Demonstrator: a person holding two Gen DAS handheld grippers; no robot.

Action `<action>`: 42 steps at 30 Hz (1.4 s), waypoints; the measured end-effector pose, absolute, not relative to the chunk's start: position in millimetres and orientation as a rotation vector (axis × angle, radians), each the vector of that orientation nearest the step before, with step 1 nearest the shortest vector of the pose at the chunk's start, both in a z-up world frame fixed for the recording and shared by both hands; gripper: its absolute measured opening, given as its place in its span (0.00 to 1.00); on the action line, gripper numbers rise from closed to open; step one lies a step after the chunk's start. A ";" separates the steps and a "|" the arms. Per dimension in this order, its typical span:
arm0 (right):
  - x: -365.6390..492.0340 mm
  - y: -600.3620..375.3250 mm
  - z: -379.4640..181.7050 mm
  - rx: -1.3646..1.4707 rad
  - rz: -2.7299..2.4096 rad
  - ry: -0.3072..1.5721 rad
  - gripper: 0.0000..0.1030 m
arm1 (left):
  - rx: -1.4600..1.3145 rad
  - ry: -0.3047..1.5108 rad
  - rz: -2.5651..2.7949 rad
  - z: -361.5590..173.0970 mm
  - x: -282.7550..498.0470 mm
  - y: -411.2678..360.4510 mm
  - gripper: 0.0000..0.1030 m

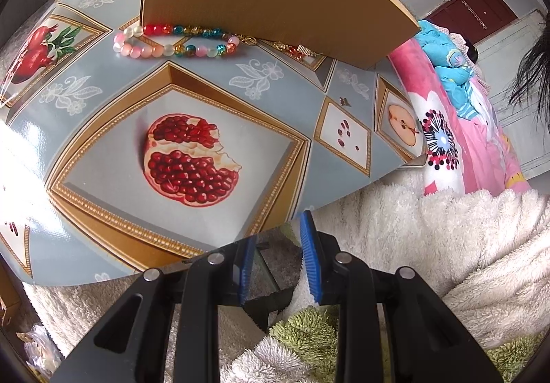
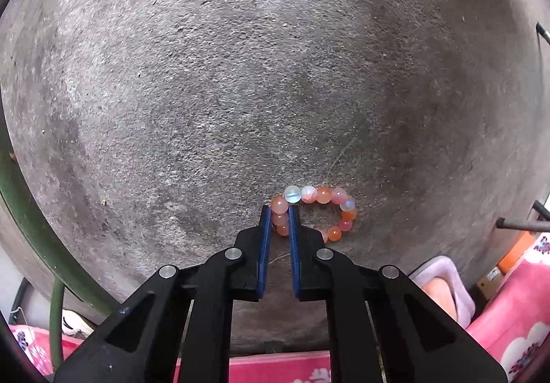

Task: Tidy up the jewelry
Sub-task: 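Close the right gripper on the peach bead bracelet, then lift the peach bracelet with the right gripper up toward the table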

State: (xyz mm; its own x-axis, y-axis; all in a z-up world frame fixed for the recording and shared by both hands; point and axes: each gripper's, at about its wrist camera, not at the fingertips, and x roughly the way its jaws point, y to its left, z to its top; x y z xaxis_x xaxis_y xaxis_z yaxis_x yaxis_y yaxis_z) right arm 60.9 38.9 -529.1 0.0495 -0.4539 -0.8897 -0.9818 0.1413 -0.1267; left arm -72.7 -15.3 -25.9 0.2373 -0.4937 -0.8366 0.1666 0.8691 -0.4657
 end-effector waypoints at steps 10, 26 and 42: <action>39.1 34.5 -526.3 -1.539 0.729 1.531 0.07 | -0.300 1.239 -0.460 -23.9 -73.2 -14.6 0.25; 1.0 22.9 -422.7 -1.768 0.699 1.183 0.07 | -0.274 1.130 -0.495 -12.5 -79.5 -8.9 0.23; -68.1 11.3 -288.9 -1.736 0.639 0.922 0.07 | -0.294 1.032 -0.599 -13.1 -90.0 4.5 0.19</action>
